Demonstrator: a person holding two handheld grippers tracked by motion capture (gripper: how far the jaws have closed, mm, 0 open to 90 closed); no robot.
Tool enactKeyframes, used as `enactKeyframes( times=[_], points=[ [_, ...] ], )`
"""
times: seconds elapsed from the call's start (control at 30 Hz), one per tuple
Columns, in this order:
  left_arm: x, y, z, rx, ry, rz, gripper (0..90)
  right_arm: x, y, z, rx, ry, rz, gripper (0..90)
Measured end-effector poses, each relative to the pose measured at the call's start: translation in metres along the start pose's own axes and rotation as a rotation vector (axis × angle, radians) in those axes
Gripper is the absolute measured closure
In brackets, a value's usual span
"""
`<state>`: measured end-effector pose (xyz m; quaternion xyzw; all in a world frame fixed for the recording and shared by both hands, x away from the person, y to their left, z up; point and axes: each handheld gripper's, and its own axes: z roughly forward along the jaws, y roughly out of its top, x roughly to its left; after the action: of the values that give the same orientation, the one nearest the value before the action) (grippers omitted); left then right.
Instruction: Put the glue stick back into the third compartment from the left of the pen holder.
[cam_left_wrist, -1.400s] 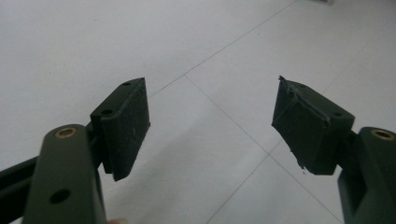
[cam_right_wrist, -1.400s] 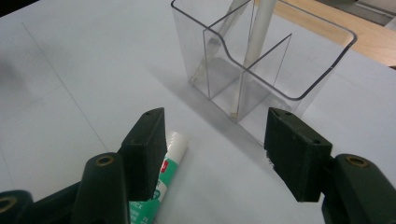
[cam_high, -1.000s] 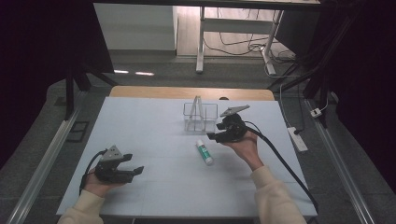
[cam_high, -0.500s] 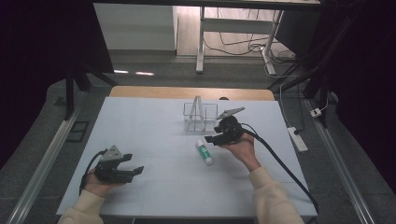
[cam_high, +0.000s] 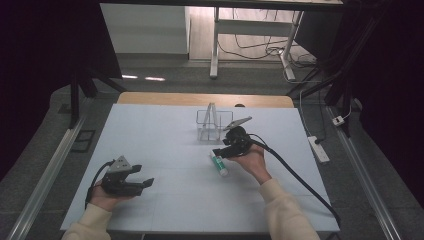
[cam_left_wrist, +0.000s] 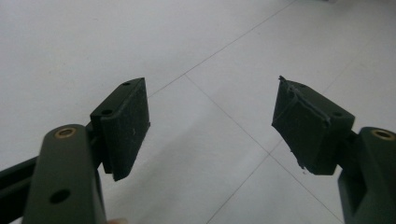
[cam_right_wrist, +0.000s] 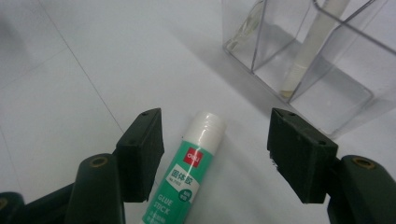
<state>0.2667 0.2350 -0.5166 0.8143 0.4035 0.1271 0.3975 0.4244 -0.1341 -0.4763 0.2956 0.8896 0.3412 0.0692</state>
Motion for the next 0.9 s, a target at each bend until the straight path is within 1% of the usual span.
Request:
enactKeyframes(
  times=[0.23,0.37,0.53,0.7,0.8,0.9],
  points=[
    [0.0,0.0,0.001,0.002,0.0,0.0,27.0,0.0,-0.002,0.012,0.028,0.003,0.014,35.3],
    [0.0,0.0,0.001,0.004,-0.002,0.001,26.9,0.001,-0.001,0.018,0.037,0.002,0.013,35.3],
    [0.0,0.0,0.001,0.004,-0.002,-0.001,26.9,0.004,0.0,0.027,0.064,-0.002,0.009,35.2],
    [0.001,0.0,0.001,0.005,-0.001,-0.001,26.8,0.003,0.0,0.035,0.084,-0.012,0.022,35.3],
    [0.001,-0.001,0.001,0.005,-0.001,-0.004,26.7,0.003,-0.001,0.04,0.1,-0.019,0.022,35.7],
    [0.001,-0.001,0.001,0.006,-0.002,-0.004,26.7,0.004,-0.002,0.042,0.109,-0.038,0.03,36.8]
  ],
)
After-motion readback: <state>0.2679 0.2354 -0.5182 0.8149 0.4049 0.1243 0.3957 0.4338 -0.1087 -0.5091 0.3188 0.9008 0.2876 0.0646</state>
